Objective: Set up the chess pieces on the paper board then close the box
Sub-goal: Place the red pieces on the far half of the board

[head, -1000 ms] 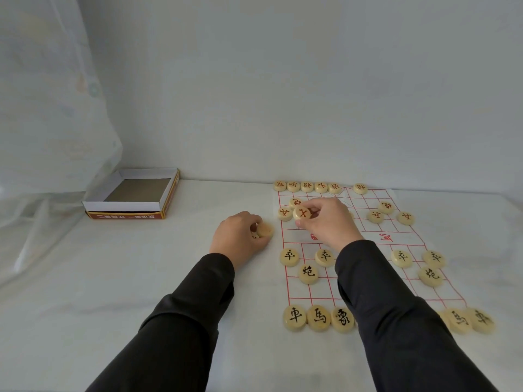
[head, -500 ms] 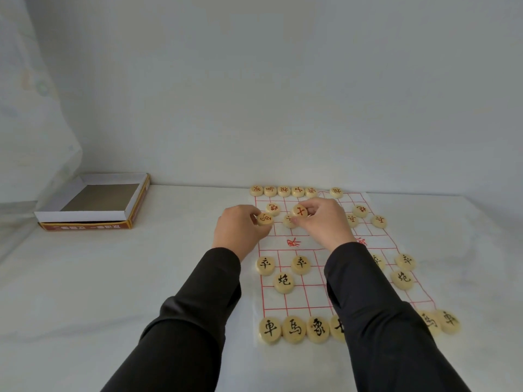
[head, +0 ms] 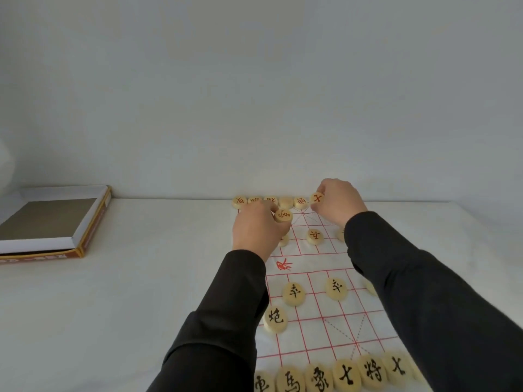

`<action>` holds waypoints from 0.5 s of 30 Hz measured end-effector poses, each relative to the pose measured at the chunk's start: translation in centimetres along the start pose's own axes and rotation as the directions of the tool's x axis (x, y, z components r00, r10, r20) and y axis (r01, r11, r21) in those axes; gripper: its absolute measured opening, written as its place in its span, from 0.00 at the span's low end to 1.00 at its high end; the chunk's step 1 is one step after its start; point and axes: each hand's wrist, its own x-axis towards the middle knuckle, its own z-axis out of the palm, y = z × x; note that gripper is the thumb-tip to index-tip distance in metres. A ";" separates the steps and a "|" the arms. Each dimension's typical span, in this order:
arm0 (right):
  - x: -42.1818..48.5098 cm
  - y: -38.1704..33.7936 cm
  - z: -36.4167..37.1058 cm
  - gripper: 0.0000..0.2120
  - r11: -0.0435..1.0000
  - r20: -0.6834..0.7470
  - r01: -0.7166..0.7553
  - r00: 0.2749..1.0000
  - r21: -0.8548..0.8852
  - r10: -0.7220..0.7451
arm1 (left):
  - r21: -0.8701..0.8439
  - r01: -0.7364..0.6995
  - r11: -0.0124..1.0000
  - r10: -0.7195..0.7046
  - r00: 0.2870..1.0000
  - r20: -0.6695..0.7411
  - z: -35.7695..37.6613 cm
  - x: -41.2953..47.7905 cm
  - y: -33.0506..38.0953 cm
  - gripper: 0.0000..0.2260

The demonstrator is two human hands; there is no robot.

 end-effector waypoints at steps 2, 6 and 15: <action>1.6 0.0 0.8 0.08 0.996 0.004 0.026 1.000 -0.086 -0.026 | -0.006 0.000 1.000 0.000 1.000 0.016 0.4 0.2 -0.2 0.10; 3.3 0.4 2.0 0.08 0.954 0.043 0.067 0.997 -0.293 -0.057 | -0.020 -0.028 0.999 0.028 0.999 0.023 0.7 0.4 -0.1 0.11; 3.3 1.6 2.8 0.13 0.965 0.030 0.079 0.997 -0.249 -0.074 | 0.010 -0.019 1.000 0.018 0.999 0.035 0.2 0.2 -0.5 0.13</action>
